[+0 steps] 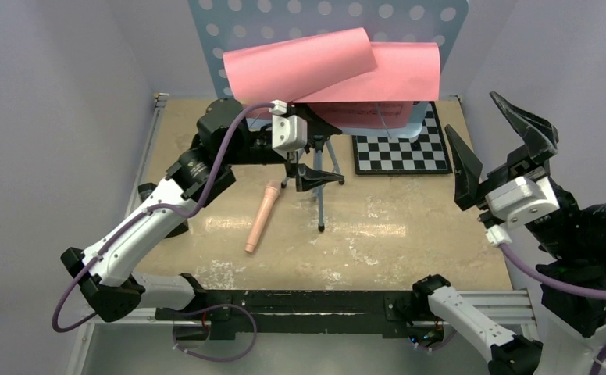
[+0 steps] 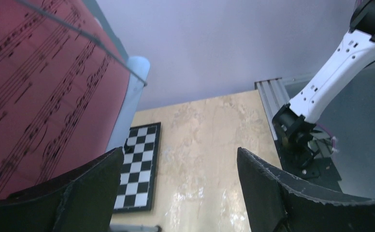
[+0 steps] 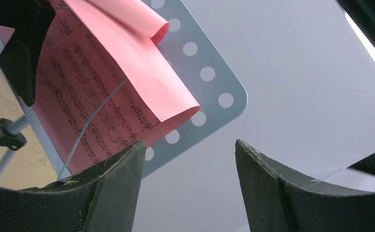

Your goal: Pack up the instrument practice props

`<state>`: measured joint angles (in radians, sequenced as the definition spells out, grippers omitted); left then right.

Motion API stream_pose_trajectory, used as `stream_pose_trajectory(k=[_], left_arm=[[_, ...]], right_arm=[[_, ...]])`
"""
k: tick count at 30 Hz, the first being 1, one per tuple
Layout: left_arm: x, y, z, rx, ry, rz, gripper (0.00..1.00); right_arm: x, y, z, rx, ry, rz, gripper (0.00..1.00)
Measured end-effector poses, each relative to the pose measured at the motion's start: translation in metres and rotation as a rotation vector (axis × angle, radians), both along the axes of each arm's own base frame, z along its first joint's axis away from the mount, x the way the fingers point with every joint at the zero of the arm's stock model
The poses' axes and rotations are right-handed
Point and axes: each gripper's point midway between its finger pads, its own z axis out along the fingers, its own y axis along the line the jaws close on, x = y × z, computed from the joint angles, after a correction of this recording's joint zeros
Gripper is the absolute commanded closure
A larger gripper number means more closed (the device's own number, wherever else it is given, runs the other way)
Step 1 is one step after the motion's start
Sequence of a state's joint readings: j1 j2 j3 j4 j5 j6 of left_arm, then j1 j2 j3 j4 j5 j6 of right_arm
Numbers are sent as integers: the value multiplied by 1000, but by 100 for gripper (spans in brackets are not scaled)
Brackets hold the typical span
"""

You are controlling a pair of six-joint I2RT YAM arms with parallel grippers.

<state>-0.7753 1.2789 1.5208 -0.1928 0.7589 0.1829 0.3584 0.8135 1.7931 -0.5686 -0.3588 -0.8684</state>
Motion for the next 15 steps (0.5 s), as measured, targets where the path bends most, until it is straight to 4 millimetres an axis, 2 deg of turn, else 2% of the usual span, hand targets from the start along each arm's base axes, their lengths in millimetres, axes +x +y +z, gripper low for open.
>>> stream_pose_trajectory(k=[5, 9, 15], left_arm=[[6, -26, 19, -103, 16, 22, 5], [16, -33, 34, -168, 27, 64, 5], [24, -39, 49, -229, 18, 92, 4]], right_arm=[[5, 12, -2, -171, -130, 0, 21], [14, 28, 1, -292, -236, 19, 20], [38, 58, 1, -422, -342, 47, 21]])
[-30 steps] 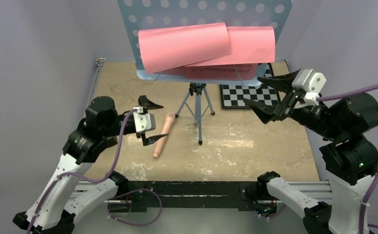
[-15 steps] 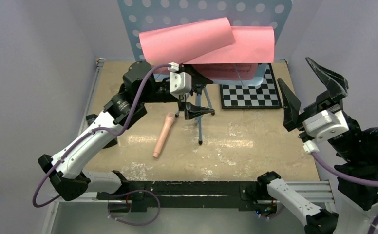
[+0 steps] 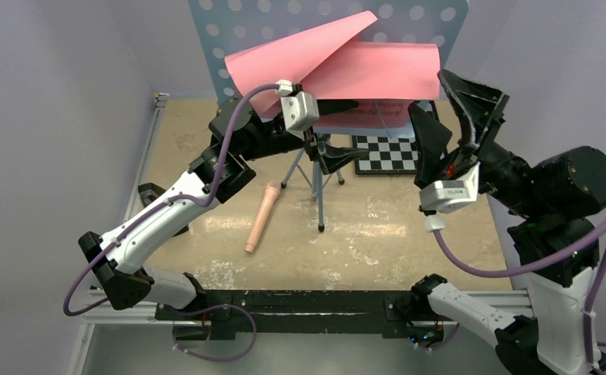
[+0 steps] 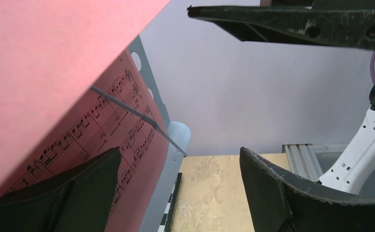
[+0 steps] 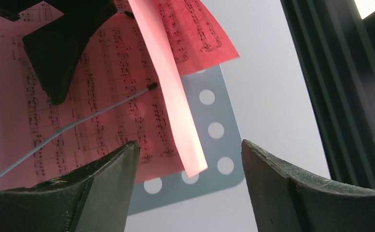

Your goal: Pack up the instrument practice props

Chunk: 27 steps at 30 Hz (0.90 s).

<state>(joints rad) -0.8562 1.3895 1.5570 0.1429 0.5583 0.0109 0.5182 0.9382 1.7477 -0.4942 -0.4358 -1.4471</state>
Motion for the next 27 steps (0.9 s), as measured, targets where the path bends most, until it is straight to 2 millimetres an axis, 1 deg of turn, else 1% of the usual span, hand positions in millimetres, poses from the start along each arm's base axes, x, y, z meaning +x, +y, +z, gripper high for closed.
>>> stream_pose_trajectory(k=[3, 6, 8, 11, 14, 15, 19, 21, 22, 24, 27], left_arm=[[2, -4, 5, -13, 0, 5, 4], [2, -10, 10, -25, -1, -1, 4], [2, -14, 13, -32, 0, -9, 4], [3, -22, 16, -38, -3, -20, 4], [3, -30, 17, -41, 0, -33, 4], [2, -32, 16, -40, 2, -37, 4], [-1, -36, 12, -32, 2, -59, 6], [-4, -37, 12, -29, -2, -71, 6], [-5, -37, 12, -28, -4, -77, 7], [-8, -37, 11, -21, -25, -94, 7], [-13, -37, 11, -10, -78, -117, 7]], right_arm=[[7, 14, 0, -40, -43, 18, 28], [13, 22, 2, -62, -80, 16, 36], [16, 25, 3, -74, -98, 9, 44], [20, 27, 5, -84, -121, -3, 60], [24, 27, 7, -88, -132, -21, 65], [26, 27, 7, -90, -136, -25, 68], [35, 29, 14, -78, -157, -48, 88], [39, 30, 26, -54, -177, -60, 98], [41, 29, 32, -40, -187, -70, 100], [46, 28, 52, 1, -212, -91, 100], [48, 20, 89, 83, -261, -126, 100]])
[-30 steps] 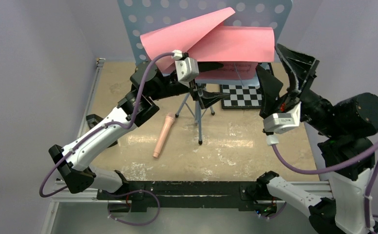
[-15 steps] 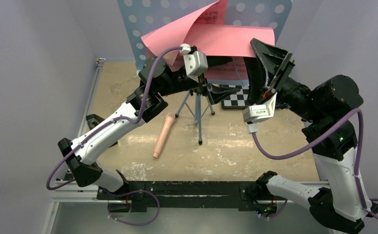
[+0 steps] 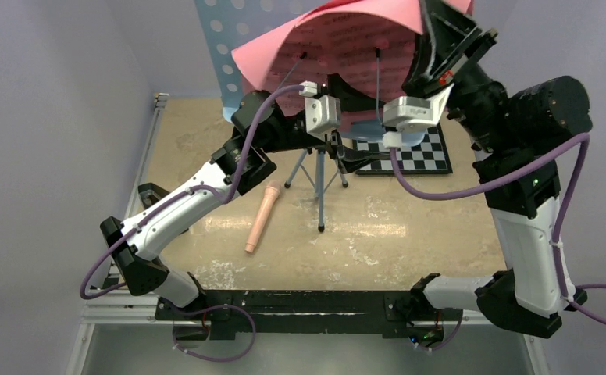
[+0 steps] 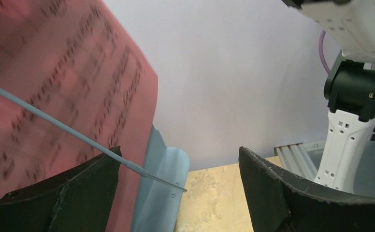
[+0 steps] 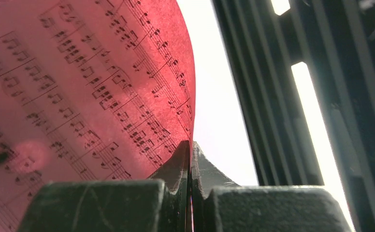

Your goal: Pack up the instrument practice props

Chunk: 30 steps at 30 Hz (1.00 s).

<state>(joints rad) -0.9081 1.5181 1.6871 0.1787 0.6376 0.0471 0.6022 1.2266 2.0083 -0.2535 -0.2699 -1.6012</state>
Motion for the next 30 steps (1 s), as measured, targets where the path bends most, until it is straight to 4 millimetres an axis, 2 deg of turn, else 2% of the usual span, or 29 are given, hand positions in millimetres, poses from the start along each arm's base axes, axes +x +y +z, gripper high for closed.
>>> stream_pose_trajectory(k=[3, 7, 11, 15, 18, 21, 24, 30], left_arm=[[-3, 0, -1, 7, -42, -15, 6], [-3, 0, -2, 14, -65, -11, 4], [-2, 6, -3, 18, -78, 20, 1], [-2, 23, -1, 11, -108, 86, 1], [1, 37, 1, 2, -136, 151, 1], [6, 52, 3, -1, -149, 209, 1], [9, 65, 2, 7, -144, 253, 1], [-1, 87, -5, 56, -138, 286, 1]], right_arm=[[-8, -12, 37, 89, -69, -16, 100], [-27, -31, 71, 179, -161, -30, 100], [-46, -54, 96, 262, -240, -62, 100], [-61, -82, 111, 332, -286, -131, 100], [-72, -107, 111, 362, -291, -204, 100], [-85, -135, 100, 374, -267, -302, 100], [-96, -157, 78, 371, -220, -388, 100], [-140, -202, 42, 432, -142, -508, 100]])
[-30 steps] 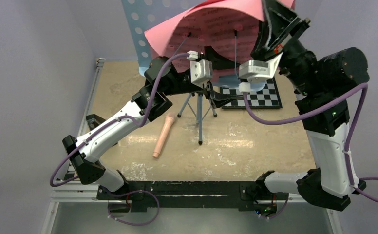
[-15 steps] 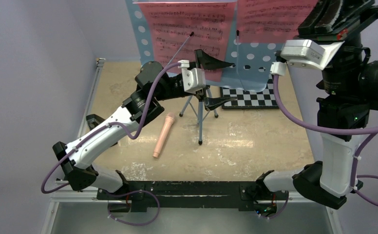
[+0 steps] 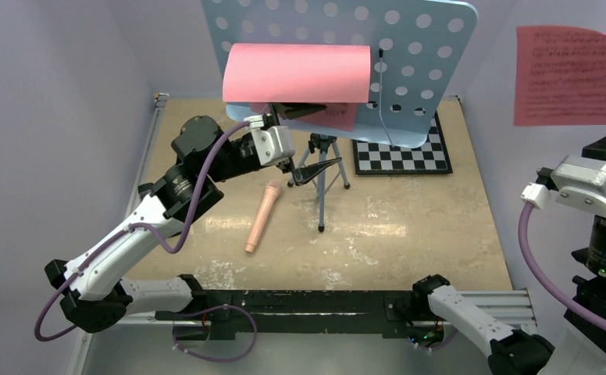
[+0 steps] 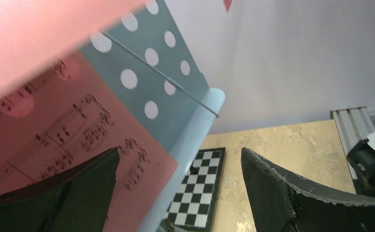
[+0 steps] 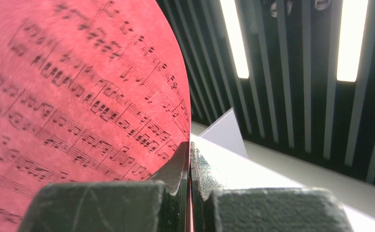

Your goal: Pack up the instrument practice props

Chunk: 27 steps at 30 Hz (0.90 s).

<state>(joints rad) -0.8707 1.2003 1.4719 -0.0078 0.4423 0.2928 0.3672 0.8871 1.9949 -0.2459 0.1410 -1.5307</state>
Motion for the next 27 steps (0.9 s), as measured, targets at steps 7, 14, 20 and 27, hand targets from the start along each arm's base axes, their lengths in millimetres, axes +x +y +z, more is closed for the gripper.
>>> stream_pose_trajectory(k=[7, 14, 20, 27], left_arm=[[-18, 18, -41, 105, 62, -14, 1], [-28, 23, -83, 228, 100, -68, 1], [-33, 25, -100, 284, 113, -98, 1], [-31, 29, -114, 325, 133, -97, 1]], right_arm=[[15, -24, -73, 95, 233, -76, 100], [65, -21, -197, 187, 620, -100, 100], [71, -7, -320, 349, 977, -29, 100], [57, 25, -461, 638, 1398, 41, 100]])
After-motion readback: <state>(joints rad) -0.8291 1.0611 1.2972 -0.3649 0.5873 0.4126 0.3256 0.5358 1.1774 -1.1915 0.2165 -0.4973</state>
